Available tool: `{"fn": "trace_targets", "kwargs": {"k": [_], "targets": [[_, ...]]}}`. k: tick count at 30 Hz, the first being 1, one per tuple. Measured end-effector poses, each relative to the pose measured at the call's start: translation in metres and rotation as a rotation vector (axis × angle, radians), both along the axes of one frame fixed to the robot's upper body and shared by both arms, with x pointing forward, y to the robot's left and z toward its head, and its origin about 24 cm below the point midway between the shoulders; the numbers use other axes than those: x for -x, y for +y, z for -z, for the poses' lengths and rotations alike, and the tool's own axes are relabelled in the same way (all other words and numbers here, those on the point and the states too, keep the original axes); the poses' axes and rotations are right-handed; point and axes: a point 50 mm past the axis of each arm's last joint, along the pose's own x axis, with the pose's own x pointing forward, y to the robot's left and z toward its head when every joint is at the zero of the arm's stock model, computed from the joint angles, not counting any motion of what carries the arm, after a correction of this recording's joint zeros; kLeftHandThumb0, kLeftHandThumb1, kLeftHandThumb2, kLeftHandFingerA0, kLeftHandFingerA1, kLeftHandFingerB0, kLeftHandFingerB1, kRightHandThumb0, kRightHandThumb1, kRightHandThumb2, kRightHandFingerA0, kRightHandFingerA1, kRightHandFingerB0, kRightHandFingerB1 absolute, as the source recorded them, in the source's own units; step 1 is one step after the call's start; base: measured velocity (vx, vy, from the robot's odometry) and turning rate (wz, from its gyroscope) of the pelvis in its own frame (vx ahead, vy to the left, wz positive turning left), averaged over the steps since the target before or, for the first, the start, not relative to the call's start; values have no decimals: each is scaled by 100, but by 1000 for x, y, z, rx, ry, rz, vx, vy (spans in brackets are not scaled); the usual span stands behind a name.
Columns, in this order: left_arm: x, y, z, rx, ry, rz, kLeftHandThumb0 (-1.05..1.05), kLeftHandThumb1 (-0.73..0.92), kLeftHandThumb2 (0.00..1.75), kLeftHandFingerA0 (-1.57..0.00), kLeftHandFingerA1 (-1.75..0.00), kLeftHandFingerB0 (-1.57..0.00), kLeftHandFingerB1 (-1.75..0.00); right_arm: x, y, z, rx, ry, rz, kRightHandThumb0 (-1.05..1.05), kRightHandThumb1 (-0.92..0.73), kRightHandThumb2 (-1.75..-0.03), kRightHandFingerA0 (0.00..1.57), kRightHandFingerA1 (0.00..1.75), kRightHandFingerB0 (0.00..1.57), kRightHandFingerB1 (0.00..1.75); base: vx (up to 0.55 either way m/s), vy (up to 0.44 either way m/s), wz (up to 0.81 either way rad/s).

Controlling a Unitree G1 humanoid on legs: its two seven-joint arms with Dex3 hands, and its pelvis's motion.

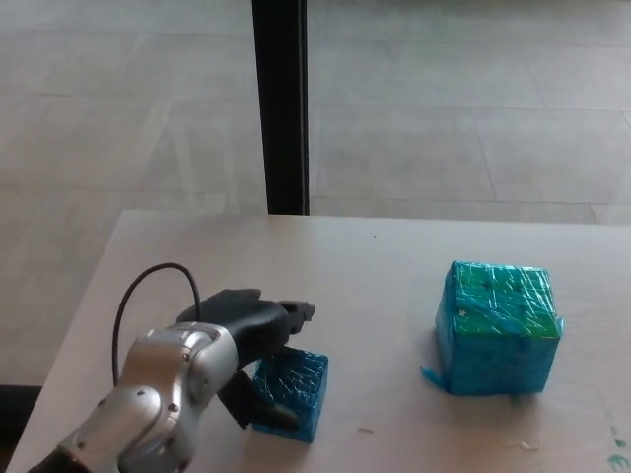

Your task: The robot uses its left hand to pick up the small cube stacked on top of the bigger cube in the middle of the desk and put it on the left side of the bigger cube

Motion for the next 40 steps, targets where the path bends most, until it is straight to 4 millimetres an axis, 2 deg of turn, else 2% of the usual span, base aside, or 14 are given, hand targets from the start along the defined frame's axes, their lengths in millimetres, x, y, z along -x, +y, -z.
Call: {"fn": "trace_targets", "kwargs": {"k": [5,10,12,13,15,19,23,24,26,28,32,36,38,40], "targets": [[-4,15,-23,173,-46,-68,-105,66,112,0,-17,0,0,-1,0,0,0,-2,-1,-58,-33,-95,85,91,64,73,0,0,0],[-6,34,-41,303,-92,-129,-105,87,65,-6,-46,0,-4,-1,0,0,0,-2,-1,-60,-41,-78,85,90,67,68,0,0,0],[-5,47,-51,366,-124,-166,-105,88,66,-6,-51,0,-15,-1,0,0,0,-3,-1,-59,-41,-78,84,89,67,67,0,0,0],[-5,52,-55,389,-136,-180,-95,72,115,-54,-84,0,-7,-1,0,0,0,-3,-2,-59,-32,-94,86,91,65,72,0,0,0],[-3,65,-59,427,-158,-219,-92,89,74,-11,-45,0,-15,-1,0,-1,0,-4,-2,-58,-40,-80,87,92,69,67,0,0,0],[4,96,-58,485,-172,-318,-89,69,110,-3,-42,-10,-19,-2,0,-1,0,-5,-2,-57,-40,-84,89,94,68,69,0,0,0],[18,133,-45,543,-164,-448,-81,67,104,-7,-42,-6,-23,-2,0,-1,0,-6,-2,-55,-40,-82,86,92,68,68,0,0,0],[22,142,-41,557,-158,-484,-81,86,66,-16,-35,-9,-25,-2,0,-1,0,-6,-2,-57,-40,-82,86,91,69,69,0,0,0],[31,160,-32,580,-150,-557,-78,84,66,-71,-80,-8,-21,-2,0,-1,0,-6,-3,-57,-41,-82,88,93,68,68,0,0,0],[42,177,-21,597,-143,-634,-73,69,102,-60,-71,-4,-28,-3,0,-1,-1,-8,-3,-57,-40,-83,88,94,68,69,0,0,0],[69,215,5,627,-115,-813,-75,67,98,-9,-48,-4,-31,-3,1,-1,-1,-8,-4,-57,-39,-83,87,92,68,69,0,0,0],[105,251,39,658,-67,-1018,-73,83,66,-32,-41,-8,-20,-3,1,-1,-1,-9,-4,-60,-39,-83,90,93,68,69,0,0,0],[128,269,57,676,-40,-1140,-74,68,101,-29,-56,-2,-24,-3,1,-1,-1,-9,-4,-60,-38,-83,91,96,71,71,0,0,0],[143,278,67,685,-29,-1210,-72,85,67,-33,-47,-4,-21,-3,1,-1,-2,-9,-4,-60,-38,-83,90,96,71,71,0,0,0]]}}
